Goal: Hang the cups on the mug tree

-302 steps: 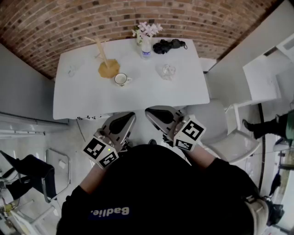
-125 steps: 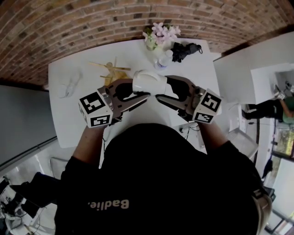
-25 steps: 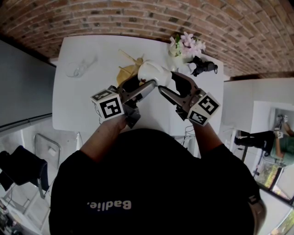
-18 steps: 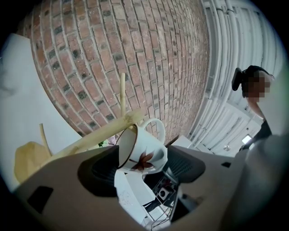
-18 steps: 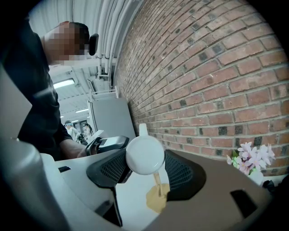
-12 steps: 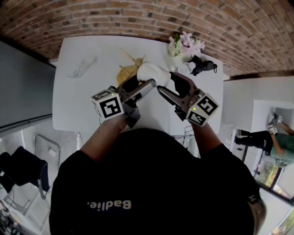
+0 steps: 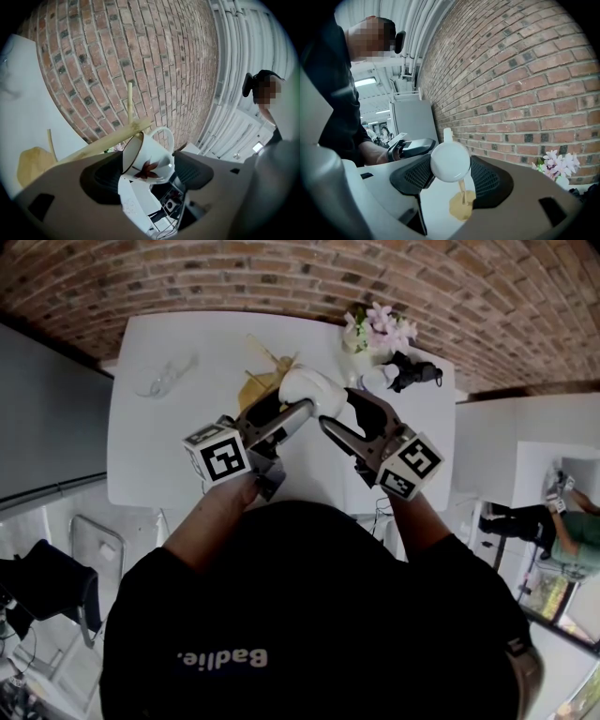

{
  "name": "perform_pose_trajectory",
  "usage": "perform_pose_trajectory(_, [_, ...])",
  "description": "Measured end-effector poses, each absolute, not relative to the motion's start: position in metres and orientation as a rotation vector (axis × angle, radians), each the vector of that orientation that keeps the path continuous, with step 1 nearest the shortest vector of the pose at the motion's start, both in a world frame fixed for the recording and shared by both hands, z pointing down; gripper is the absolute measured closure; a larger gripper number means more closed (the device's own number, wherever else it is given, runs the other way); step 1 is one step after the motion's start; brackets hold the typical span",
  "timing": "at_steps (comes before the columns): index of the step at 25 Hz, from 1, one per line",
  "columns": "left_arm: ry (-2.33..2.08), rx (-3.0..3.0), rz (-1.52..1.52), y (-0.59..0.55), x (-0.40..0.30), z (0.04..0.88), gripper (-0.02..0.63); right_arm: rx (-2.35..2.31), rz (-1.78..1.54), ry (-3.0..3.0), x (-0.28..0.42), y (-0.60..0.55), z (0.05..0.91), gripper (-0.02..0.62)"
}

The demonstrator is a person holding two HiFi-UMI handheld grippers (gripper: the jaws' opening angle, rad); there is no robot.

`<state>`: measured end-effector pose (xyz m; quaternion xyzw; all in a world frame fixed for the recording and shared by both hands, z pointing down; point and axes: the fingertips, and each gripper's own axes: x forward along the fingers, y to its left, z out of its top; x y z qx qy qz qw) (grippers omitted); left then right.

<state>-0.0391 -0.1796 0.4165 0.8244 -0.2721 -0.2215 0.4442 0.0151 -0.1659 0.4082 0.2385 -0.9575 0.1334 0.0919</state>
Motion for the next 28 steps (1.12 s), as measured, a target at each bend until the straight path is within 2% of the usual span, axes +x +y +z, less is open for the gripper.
perform_pose_trajectory(28, [-0.694, 2.058, -0.54, -0.1694, -0.0485, 0.4108, 0.27, 0.746, 0.454, -2.87, 0.0131, -0.1634, 0.4059, 0.307])
